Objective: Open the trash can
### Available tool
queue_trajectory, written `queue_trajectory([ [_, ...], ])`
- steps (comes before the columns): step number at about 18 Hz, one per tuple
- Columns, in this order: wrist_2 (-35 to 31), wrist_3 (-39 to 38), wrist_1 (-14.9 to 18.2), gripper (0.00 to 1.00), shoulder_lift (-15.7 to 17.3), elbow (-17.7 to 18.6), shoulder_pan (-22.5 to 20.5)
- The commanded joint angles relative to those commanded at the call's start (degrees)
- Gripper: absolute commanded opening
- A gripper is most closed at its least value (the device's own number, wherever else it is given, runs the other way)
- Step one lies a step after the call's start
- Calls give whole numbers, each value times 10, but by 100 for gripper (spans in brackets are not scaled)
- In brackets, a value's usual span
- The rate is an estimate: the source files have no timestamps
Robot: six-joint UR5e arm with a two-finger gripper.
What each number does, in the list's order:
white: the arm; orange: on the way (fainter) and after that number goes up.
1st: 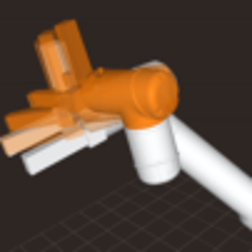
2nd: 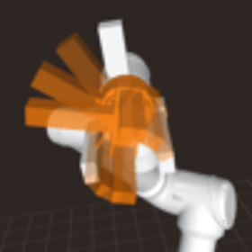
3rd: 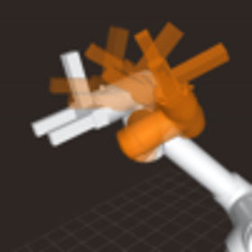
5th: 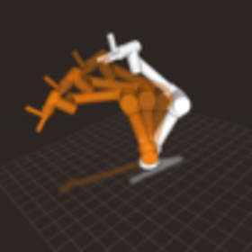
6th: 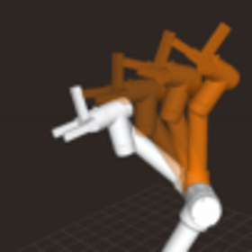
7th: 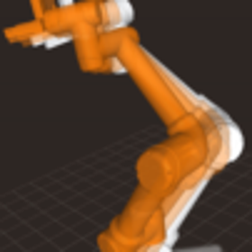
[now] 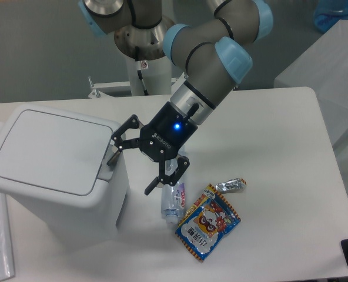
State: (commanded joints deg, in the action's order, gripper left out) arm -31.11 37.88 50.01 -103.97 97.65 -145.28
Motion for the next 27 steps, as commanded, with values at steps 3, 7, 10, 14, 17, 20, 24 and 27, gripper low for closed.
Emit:
queue_trajectory([
  [3,-1,0,0,100,-1,1,0],
  [7,-1,0,0,100,-2,1,0],
  [10,-1,0,0,100,-1,0,0],
  [14,0,-2,0,100,3,-4,-5],
  [17,0,-2,-1,100,18,-8,-18],
  [20,3,0,-3,100,24,-13,-39],
  [24,2,13,-3,100,22,-24,-92],
  [27,-2,93,-2,100,19,-19,-126],
])
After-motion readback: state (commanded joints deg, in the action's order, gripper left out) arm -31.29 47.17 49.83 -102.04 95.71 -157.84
